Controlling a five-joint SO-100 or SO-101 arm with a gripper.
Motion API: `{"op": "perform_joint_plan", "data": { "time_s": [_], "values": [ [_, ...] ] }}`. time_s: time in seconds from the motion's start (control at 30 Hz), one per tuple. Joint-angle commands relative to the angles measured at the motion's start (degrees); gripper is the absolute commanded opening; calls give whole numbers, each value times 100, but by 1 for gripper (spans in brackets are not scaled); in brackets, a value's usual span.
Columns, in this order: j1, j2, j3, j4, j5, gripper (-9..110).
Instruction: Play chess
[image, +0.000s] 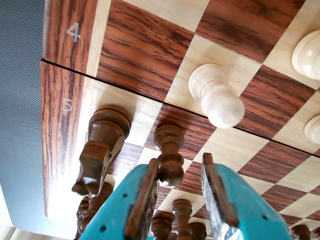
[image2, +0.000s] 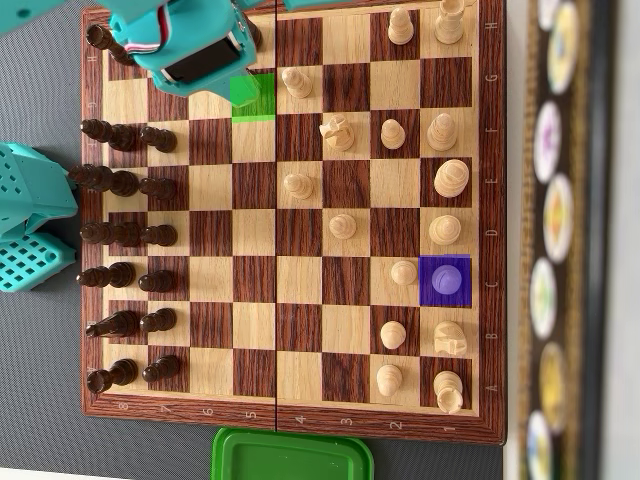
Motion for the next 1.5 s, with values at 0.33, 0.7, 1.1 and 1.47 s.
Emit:
{"op": "perform_joint_plan", "data": {
  "time_s": [0.33, 0.7, 1.1, 1.47],
  "values": [
    [-35, -62, -26, -53, 53, 13],
    [-18, -53, -53, -53, 35, 4],
    [237, 835, -9, 0, -9, 4],
    [932, 2399, 861, 0, -18, 4]
  ]
}}
